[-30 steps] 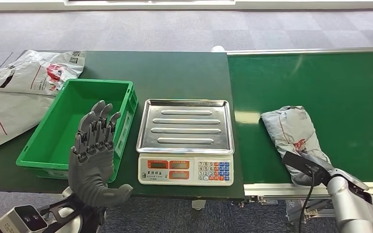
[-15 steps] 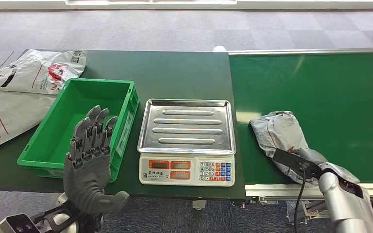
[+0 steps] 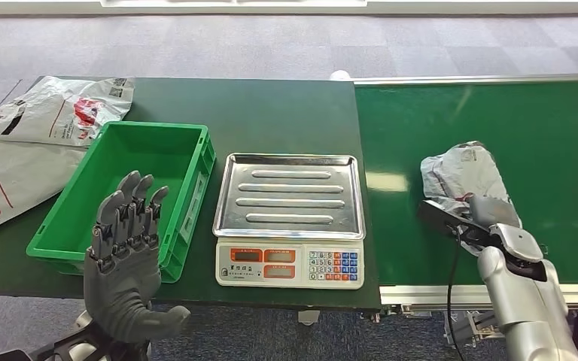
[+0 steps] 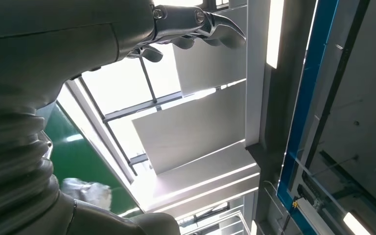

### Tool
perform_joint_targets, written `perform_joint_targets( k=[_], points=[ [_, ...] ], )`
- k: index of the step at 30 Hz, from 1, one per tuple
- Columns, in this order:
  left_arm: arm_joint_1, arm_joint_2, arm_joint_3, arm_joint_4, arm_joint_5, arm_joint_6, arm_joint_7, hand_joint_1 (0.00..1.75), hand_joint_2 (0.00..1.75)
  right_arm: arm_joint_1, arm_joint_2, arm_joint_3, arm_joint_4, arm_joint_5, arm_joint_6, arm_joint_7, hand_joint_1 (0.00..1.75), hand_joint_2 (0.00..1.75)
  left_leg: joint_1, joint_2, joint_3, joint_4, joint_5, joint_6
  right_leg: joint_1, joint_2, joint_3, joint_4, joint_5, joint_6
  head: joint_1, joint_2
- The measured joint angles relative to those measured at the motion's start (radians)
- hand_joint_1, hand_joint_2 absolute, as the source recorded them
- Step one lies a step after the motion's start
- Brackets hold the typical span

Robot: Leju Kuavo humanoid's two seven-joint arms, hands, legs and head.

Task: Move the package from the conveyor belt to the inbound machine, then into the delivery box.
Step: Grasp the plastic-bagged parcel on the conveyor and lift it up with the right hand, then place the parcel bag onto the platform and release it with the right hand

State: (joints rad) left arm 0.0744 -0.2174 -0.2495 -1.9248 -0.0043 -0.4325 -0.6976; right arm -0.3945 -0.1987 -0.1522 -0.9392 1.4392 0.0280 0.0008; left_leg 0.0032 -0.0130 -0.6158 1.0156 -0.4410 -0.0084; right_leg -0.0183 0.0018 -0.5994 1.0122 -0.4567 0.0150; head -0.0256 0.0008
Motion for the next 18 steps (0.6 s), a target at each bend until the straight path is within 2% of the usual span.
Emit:
perform_joint_targets(
  k=[2,4,6,8,9,11,15,16,18],
  points=[
    [0.005,0.0,0.005,-0.011,0.01,-0.008,0.011,0.0,1.75,0.014,0.002,0.021,-0.12,0.079,-0.166,0.161,1.75,1.75,-0.001,0.0,-0.001,0.0,0.0,0.0,-0.001,0.0,-0.001,0.0,0.0,0.0,0.0,0.0],
    [0.005,-0.001,0.007,-0.018,0.023,-0.019,0.023,0.0,1.75,0.023,-0.019,0.054,-0.27,0.12,-0.31,0.344,1.75,1.75,-0.001,-0.001,0.0,0.001,0.001,0.0,-0.001,0.0,-0.002,0.0,0.0,0.0,0.0,0.0],
    [0.001,-0.002,0.008,-0.016,0.032,-0.027,0.031,0.0,1.75,0.036,-0.078,0.091,-0.417,0.129,-0.406,0.503,1.75,1.75,-0.001,-0.003,0.0,0.001,0.0,0.0,-0.001,-0.003,-0.001,0.0,-0.002,0.002,0.0,0.0],
    [-0.006,-0.002,0.008,-0.009,0.04,-0.029,0.033,0.0,1.75,0.044,-0.138,0.126,-0.538,0.132,-0.462,0.578,1.75,1.75,-0.001,-0.004,-0.001,0.0,-0.001,0.001,-0.002,-0.002,0.0,0.0,-0.002,0.003,0.0,0.0],
    [-0.008,-0.002,0.008,-0.004,0.043,-0.029,0.032,0.0,1.75,0.043,-0.154,0.141,-0.579,0.133,-0.476,0.573,1.75,1.75,-0.001,-0.001,-0.002,0.0,-0.003,0.001,-0.001,0.0,0.001,0.0,-0.002,0.003,0.0,0.0],
    [-0.017,-0.002,0.008,0.007,0.048,-0.028,0.025,0.0,1.75,0.029,-0.149,0.177,-0.623,0.131,-0.486,0.474,1.75,1.75,-0.001,0.006,-0.002,0.0,-0.007,0.001,-0.001,0.007,0.003,0.0,-0.004,0.002,0.0,0.0],
    [-0.04,-0.002,0.008,0.041,0.054,-0.028,0.005,0.0,1.75,-0.027,-0.026,0.237,-0.593,0.061,-0.436,0.118,1.75,1.75,0.0,0.014,0.007,-0.001,-0.007,0.0,0.0,0.013,0.005,0.0,-0.003,0.0,0.0,0.0],
    [-0.043,-0.002,0.008,0.05,0.056,-0.028,0.003,0.0,1.75,-0.041,0.006,0.251,-0.572,0.048,-0.424,0.073,1.75,1.75,0.0,0.013,0.008,-0.001,-0.005,-0.001,0.001,0.012,0.005,0.0,-0.003,-0.001,0.0,0.0],
    [-0.045,-0.002,0.008,0.066,0.061,-0.028,0.002,0.0,1.75,-0.067,0.06,0.281,-0.527,0.04,-0.415,0.04,1.75,1.75,0.001,0.009,0.009,-0.001,-0.001,-0.001,0.001,0.008,0.005,0.0,-0.001,-0.001,0.0,0.0]
  ],
)
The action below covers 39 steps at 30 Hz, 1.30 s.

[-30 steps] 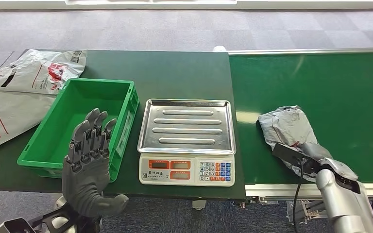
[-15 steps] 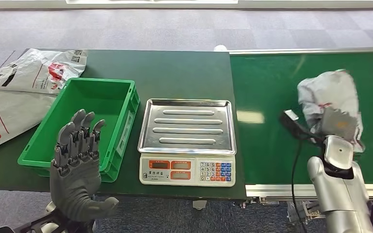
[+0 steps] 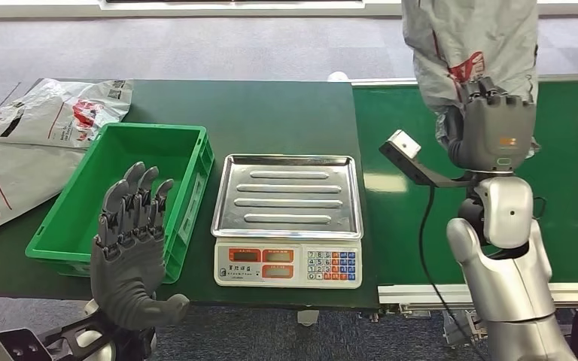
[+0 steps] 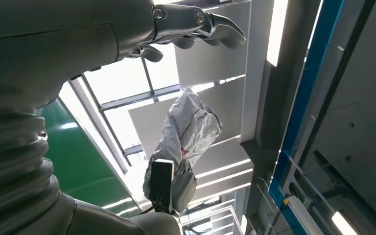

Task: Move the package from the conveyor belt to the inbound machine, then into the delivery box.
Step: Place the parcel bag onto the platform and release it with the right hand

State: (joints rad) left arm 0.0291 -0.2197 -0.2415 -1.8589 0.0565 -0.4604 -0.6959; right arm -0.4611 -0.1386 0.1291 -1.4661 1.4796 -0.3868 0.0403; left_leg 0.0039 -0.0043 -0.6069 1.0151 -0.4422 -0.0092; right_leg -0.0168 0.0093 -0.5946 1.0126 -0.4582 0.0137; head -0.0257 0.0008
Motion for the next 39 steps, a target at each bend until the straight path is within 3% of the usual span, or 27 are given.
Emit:
perform_joint_targets(
  k=[5,10,12,24,26,28,30,39],
  points=[
    [-0.018,0.0,0.0,0.032,0.01,-0.003,-0.002,0.0,1.75,-0.053,0.093,0.077,0.106,-0.026,0.035,-0.051,1.75,1.75,0.001,-0.003,-0.001,0.0,0.001,-0.001,0.0,-0.003,0.0,0.001,0.0,0.0,0.0,0.0],
    [-0.036,0.0,-0.001,0.064,0.023,-0.017,-0.003,0.0,1.75,-0.091,0.172,0.162,0.225,-0.224,0.167,-0.22,1.75,1.75,0.001,-0.003,-0.002,0.0,0.001,-0.001,0.0,-0.003,-0.001,0.0,0.0,-0.001,0.0,0.0],
    [-0.045,0.0,-0.001,0.075,0.023,-0.02,-0.003,0.0,1.75,-0.099,0.195,0.192,0.262,-0.26,0.185,-0.245,1.75,1.75,0.001,-0.004,-0.002,0.0,0.001,-0.001,0.0,-0.004,-0.001,0.0,0.0,-0.001,0.0,0.0],
    [-0.051,0.001,-0.001,0.107,0.033,-0.029,-0.004,0.0,1.75,-0.134,0.239,0.3,0.387,-0.436,0.263,-0.362,1.75,1.75,0.001,-0.005,-0.003,0.0,0.001,-0.001,0.0,-0.005,-0.001,0.0,0.0,-0.001,0.0,0.0],
    [-0.051,0.001,-0.001,0.108,0.033,-0.029,-0.004,0.0,1.75,-0.143,0.242,0.32,0.408,-0.463,0.269,-0.381,0.87,1.75,0.001,-0.005,-0.003,0.0,0.001,-0.001,0.0,-0.004,-0.001,0.0,0.0,-0.001,0.0,0.0],
    [-0.051,0.001,-0.001,0.108,0.033,-0.027,-0.004,0.0,1.75,-0.153,0.244,0.337,0.427,-0.487,0.278,-0.4,0.0,0.87,0.001,-0.004,-0.003,0.0,0.001,-0.001,0.0,-0.004,-0.001,0.0,0.0,-0.001,0.0,0.0],
    [-0.053,0.001,-0.001,0.108,0.031,-0.021,-0.004,0.0,1.75,-0.165,0.246,0.357,0.448,-0.506,0.282,-0.408,0.0,0.0,0.001,-0.005,-0.003,0.0,0.001,-0.001,0.0,-0.004,-0.001,0.0,0.0,-0.001,0.0,0.0],
    [-0.047,0.006,-0.001,0.095,0.021,0.0,-0.005,0.0,1.75,-0.207,0.254,0.391,0.488,-0.587,0.246,-0.387,0.0,0.0,0.001,-0.005,-0.003,0.0,0.001,-0.001,0.0,-0.004,-0.001,0.0,0.0,-0.001,0.0,0.0]
  ],
)
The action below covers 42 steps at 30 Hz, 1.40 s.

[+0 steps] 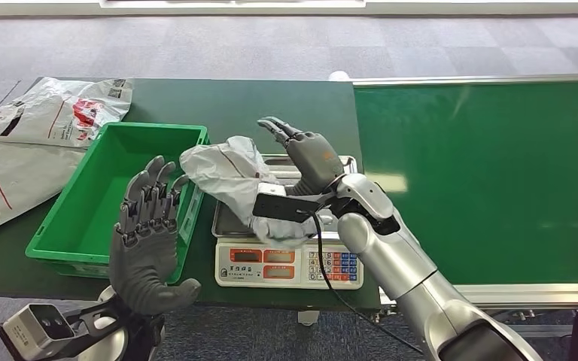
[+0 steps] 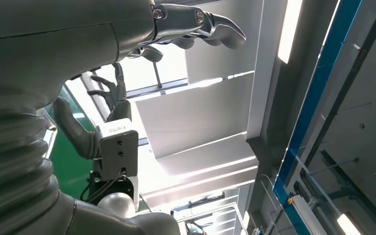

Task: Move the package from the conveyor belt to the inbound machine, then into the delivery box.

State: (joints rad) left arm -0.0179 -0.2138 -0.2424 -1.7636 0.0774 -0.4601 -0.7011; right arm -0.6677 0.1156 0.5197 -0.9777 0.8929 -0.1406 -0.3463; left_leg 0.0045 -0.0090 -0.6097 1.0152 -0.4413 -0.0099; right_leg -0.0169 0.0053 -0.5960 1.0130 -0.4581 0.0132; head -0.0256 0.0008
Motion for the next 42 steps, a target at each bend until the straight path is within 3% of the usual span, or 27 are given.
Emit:
perform_joint_targets(
  k=[6,12,17,21,23,24,27,29,31,36,40,42],
  points=[
    [0.007,0.005,0.0,-0.011,-0.004,0.003,-0.001,0.0,1.75,-0.008,-0.003,-0.001,-0.006,-0.038,0.014,0.029,0.0,0.0,0.0,0.0,0.0,0.0,0.0,0.0,0.0,0.0,0.0,0.0,0.0,0.0,0.0,0.0],
    [0.009,0.009,0.0,-0.023,-0.02,0.033,-0.001,0.0,1.75,-0.019,-0.006,-0.029,-0.012,-0.17,0.135,0.09,0.0,0.0,0.0,0.0,0.0,0.0,0.0,0.0,0.0,0.0,0.0,0.0,0.0,0.0,0.0,0.0],
    [0.011,0.013,0.0,-0.036,-0.109,0.125,-0.001,0.0,1.75,-0.028,-0.006,-0.111,-0.024,-0.389,0.195,0.033,0.0,0.0,0.0,-0.001,0.0,0.0,0.0,0.0,0.0,-0.001,0.0,0.0,0.0,0.0,0.0,0.0],
    [0.007,0.022,0.0,-0.037,-0.163,0.178,-0.001,0.0,1.75,-0.023,-0.006,-0.179,-0.06,-0.453,0.202,0.012,0.0,0.0,0.0,0.0,0.0,0.0,0.0,0.0,0.0,0.0,0.0,0.0,0.0,0.0,0.0,0.0],
    [-0.001,0.028,-0.001,-0.032,-0.256,0.252,0.026,0.0,1.75,-0.013,-0.006,-0.2,-0.079,-0.468,0.175,0.003,0.0,0.0,0.0,0.0,0.001,0.0,0.0,0.0,0.0,0.0,-0.001,0.0,0.0,0.0,0.0,0.0],
    [-0.011,0.033,-0.004,-0.022,-0.358,0.331,0.066,0.0,1.75,-0.003,-0.007,-0.211,-0.097,-0.475,0.145,-0.002,0.0,0.0,0.0,0.0,0.001,0.0,0.0,0.0,0.0,0.0,-0.001,0.0,0.0,0.0,0.0,0.0],
    [-0.067,0.054,-0.017,0.049,-0.824,0.587,0.221,0.0,1.75,0.036,-0.009,-0.249,-0.18,-0.486,0.067,0.0,0.0,0.0,0.0,-0.002,0.0,0.0,0.0,0.0,0.0,-0.002,-0.001,0.0,0.0,0.0,0.0,0.0],
    [-0.101,0.063,-0.026,0.096,-1.054,0.643,0.249,0.0,1.75,0.056,-0.012,-0.267,-0.229,-0.489,0.059,0.007,0.0,0.0,0.0,0.0,0.0,0.0,0.001,-0.001,0.0,0.0,-0.001,0.0,0.001,-0.001,0.0,0.0],
    [-0.12,0.067,-0.034,0.126,-1.1,0.654,0.252,0.0,1.75,0.069,-0.014,-0.277,-0.261,-0.49,0.059,0.01,0.0,0.0,0.0,0.003,0.001,0.0,0.001,-0.001,0.0,0.003,-0.002,0.0,0.002,-0.002,0.0,0.0],
    [-0.138,0.076,-0.042,0.161,-1.001,0.661,0.257,0.0,1.75,0.086,-0.016,-0.292,-0.299,-0.491,0.058,0.011,0.0,0.0,0.0,0.004,0.0,0.0,0.001,-0.001,0.0,0.004,-0.003,0.0,0.003,-0.002,0.0,0.0],
    [-0.152,0.082,-0.054,0.179,-1.009,0.655,0.267,0.0,1.75,0.092,-0.017,-0.296,-0.312,-0.486,0.051,0.009,0.0,1.75,0.0,0.004,0.001,0.001,0.001,-0.001,0.0,0.004,-0.004,0.0,0.003,-0.002,0.0,0.0],
    [-0.215,0.09,-0.083,0.247,-1.107,0.629,0.316,0.0,1.75,0.11,-0.016,-0.305,-0.336,-0.45,0.009,-0.001,0.0,1.75,0.0,0.0,0.0,0.001,0.002,0.0,0.0,0.0,-0.004,-0.001,0.002,-0.001,0.0,0.0]
  ],
)
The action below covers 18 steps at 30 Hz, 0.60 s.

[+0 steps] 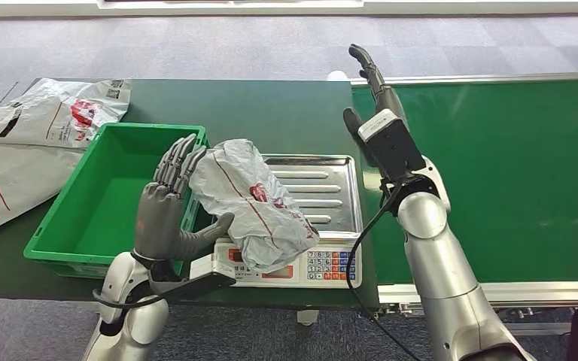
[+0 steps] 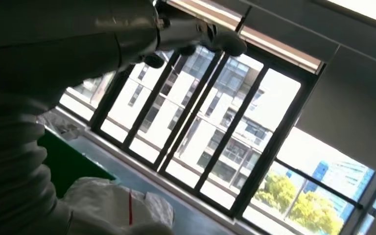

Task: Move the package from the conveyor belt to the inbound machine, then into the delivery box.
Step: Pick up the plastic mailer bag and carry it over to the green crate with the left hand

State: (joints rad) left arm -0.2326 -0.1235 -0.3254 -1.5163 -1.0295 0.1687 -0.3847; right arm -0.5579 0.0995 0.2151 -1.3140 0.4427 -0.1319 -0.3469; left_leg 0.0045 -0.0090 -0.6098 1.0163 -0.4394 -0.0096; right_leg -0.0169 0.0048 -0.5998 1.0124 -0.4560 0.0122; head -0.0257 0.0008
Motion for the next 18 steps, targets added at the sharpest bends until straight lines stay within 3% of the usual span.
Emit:
perform_joint_targets(
  k=[3,7,12,18],
  points=[
    [-0.199,0.013,-0.083,0.263,-0.25,0.003,0.069,0.0,1.75,0.048,0.013,-0.014,-0.084,0.079,-0.059,-0.003,0.0,1.75,0.0,-0.009,-0.003,0.0,0.004,0.0,0.0,-0.009,0.002,0.0,0.001,0.001,0.0,0.0],
    [-0.386,0.009,-0.179,0.594,-0.373,0.032,0.072,0.0,1.75,0.089,0.035,-0.025,-0.173,0.133,-0.063,0.017,0.0,1.75,0.0,0.001,-0.003,0.0,0.004,-0.001,-0.001,0.001,-0.001,0.0,0.005,0.0,0.0,0.0],
    [-0.481,-0.003,-0.257,0.834,-0.382,0.002,0.025,0.0,1.75,0.103,0.047,-0.046,-0.209,0.158,-0.065,0.023,0.0,1.75,0.0,0.004,-0.002,0.0,0.004,-0.001,-0.001,0.004,-0.001,0.0,0.006,0.0,0.0,0.0],
    [-0.559,-0.012,-0.317,0.978,-0.362,-0.043,-0.045,0.0,1.75,0.106,0.047,-0.062,-0.21,0.166,-0.081,0.014,0.0,1.75,0.0,0.003,-0.001,-0.001,0.004,-0.001,0.0,0.003,0.001,0.0,0.006,0.0,0.0,0.0]
  ],
)
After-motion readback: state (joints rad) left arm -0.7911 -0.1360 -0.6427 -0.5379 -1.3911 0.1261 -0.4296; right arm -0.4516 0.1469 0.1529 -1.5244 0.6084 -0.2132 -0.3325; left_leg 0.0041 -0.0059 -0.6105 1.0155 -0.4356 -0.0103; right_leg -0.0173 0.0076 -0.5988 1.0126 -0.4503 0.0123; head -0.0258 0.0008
